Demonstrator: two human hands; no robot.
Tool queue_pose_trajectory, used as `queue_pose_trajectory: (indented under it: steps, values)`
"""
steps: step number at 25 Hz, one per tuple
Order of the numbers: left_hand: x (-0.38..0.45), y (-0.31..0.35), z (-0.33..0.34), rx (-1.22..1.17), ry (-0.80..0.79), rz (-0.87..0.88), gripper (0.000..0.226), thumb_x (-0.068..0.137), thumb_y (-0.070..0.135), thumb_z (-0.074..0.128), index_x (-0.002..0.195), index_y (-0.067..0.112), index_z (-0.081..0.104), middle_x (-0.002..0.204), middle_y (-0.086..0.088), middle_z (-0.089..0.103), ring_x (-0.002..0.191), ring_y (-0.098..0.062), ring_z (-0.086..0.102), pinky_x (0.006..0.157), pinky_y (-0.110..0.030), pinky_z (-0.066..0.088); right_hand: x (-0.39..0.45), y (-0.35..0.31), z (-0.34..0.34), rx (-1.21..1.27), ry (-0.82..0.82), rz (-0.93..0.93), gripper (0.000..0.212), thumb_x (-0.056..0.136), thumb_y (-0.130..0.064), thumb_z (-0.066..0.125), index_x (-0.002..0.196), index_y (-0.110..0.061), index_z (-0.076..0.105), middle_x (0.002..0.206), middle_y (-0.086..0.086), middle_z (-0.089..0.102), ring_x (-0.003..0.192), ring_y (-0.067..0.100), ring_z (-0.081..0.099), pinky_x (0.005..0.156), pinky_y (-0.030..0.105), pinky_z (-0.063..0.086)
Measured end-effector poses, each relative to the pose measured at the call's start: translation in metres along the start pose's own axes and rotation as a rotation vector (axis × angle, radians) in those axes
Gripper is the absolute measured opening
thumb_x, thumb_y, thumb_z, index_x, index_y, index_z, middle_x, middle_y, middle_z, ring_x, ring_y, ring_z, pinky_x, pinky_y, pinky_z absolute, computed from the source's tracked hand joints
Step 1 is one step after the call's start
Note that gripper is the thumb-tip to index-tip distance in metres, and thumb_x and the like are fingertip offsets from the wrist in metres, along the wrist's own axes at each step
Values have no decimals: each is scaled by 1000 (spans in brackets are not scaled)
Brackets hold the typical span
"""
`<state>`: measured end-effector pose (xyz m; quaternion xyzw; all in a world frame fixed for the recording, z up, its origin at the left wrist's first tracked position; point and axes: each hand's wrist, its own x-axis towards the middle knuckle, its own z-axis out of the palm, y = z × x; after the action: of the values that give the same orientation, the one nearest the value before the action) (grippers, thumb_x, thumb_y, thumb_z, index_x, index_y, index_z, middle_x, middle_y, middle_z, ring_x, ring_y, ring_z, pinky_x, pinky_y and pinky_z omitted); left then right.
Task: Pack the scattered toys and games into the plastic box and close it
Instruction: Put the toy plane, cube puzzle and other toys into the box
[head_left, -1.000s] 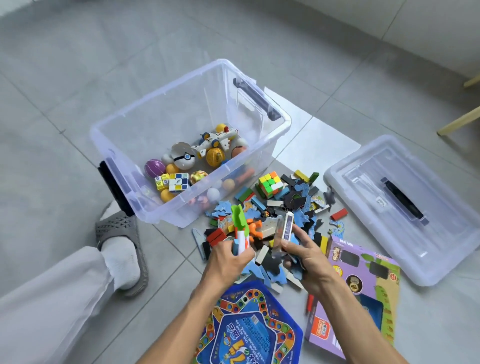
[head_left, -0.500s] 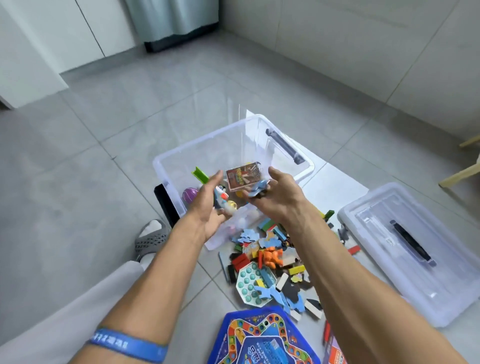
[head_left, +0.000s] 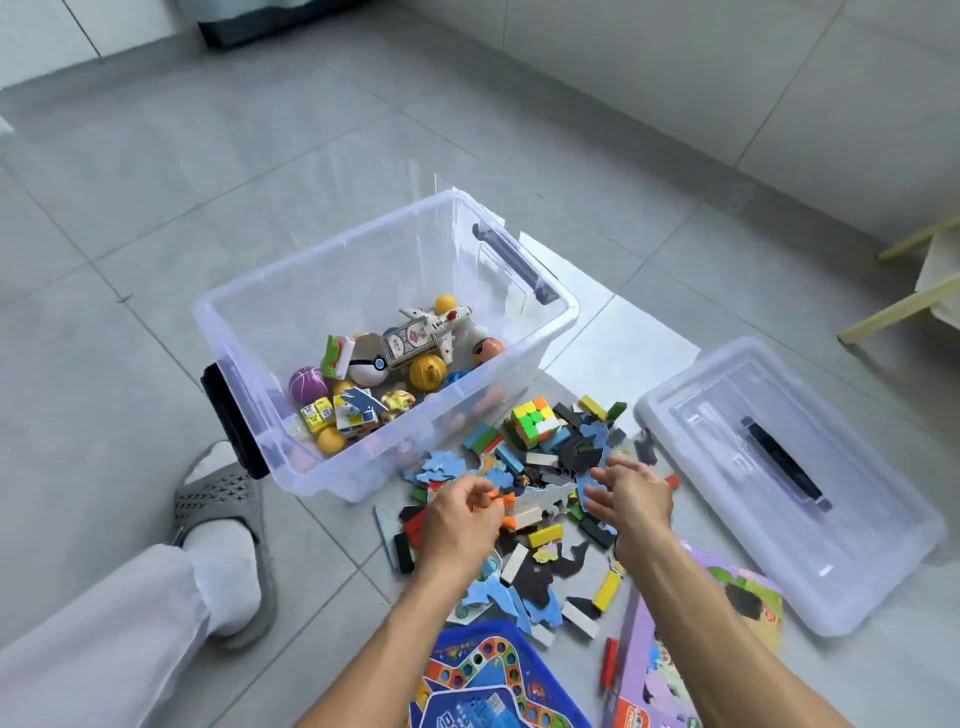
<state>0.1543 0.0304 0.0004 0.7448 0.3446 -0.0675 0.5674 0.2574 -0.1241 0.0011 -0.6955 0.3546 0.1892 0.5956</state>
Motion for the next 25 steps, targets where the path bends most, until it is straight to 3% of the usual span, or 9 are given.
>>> queue_pose_trajectory:
  steps: [3, 5, 8, 12, 15, 19, 20, 22, 25]
  values:
    - [32, -46, 25, 712, -112, 147, 56, 83, 19, 62, 136, 27, 43, 132, 0, 50, 118, -19, 48, 93, -29, 42, 25, 8, 14, -556, -2, -339, 33, 88, -9, 54, 120, -18, 59, 123, 6, 63, 101, 22, 62, 89, 41, 52]
    - [45, -60, 35, 976, -131, 223, 67, 81, 16, 64, 139, 29, 33, 138, -3, 41, 125, -26, 40, 100, -39, 35, 45, 5, 34, -921, -61, -652, 59, 85, -11, 57, 140, -25, 41, 146, 6, 42, 123, 26, 49, 98, 42, 44]
    - [54, -69, 44, 1080, -69, 336, 50, 82, 15, 63, 126, 25, 43, 124, -4, 52, 115, -28, 48, 99, -39, 36, 77, 3, 75, -1271, -197, -806, 69, 86, -22, 59, 145, -32, 24, 158, 13, 13, 135, 39, 32, 100, 50, 42]
    - [50, -89, 45, 1062, -30, 387, 61, 64, 39, 82, 118, 23, 57, 111, -3, 67, 116, -31, 57, 98, -48, 44, 86, 27, 110, -1337, -131, -772, 42, 89, -33, 55, 123, -18, 36, 127, 17, 43, 109, 40, 49, 79, 48, 44]
    - [51, -93, 47, 1031, 1, 369, 63, 61, 38, 82, 117, 24, 55, 103, -5, 69, 109, -33, 60, 92, -48, 47, 71, 34, 100, -1122, -8, -854, 36, 83, -31, 58, 109, -16, 39, 103, 11, 55, 86, 34, 55, 68, 41, 40]
    - [53, -90, 54, 880, 95, 234, 42, 78, 50, 61, 108, 21, 57, 105, -2, 62, 99, -25, 56, 87, -41, 47, 23, 8, 55, 5, -89, -293, 29, 78, -37, 58, 102, -22, 49, 95, 7, 64, 89, 34, 66, 73, 47, 54]
    - [48, -85, 54, 716, 90, 145, 36, 83, 53, 55, 101, 23, 58, 101, 3, 62, 94, -20, 56, 85, -38, 49, 12, 4, 41, 202, -143, -116, 24, 82, -34, 57, 101, -21, 53, 98, 11, 66, 91, 35, 67, 74, 46, 55]
    - [22, -67, 48, 210, 131, -33, 26, 86, 51, 57, 87, 26, 62, 84, 8, 66, 78, -14, 61, 68, -31, 51, -14, 5, 18, 330, -271, 111, 19, 89, -31, 56, 101, -17, 60, 100, 15, 67, 92, 33, 65, 73, 42, 55]
    - [-27, -10, 5, -301, 401, -50, 20, 88, 40, 65, 78, 24, 71, 68, 7, 71, 65, -4, 66, 54, -21, 48, -60, 5, 22, 352, -485, 123, 37, 92, -33, 58, 123, -13, 58, 108, 15, 68, 95, 31, 66, 73, 38, 53]
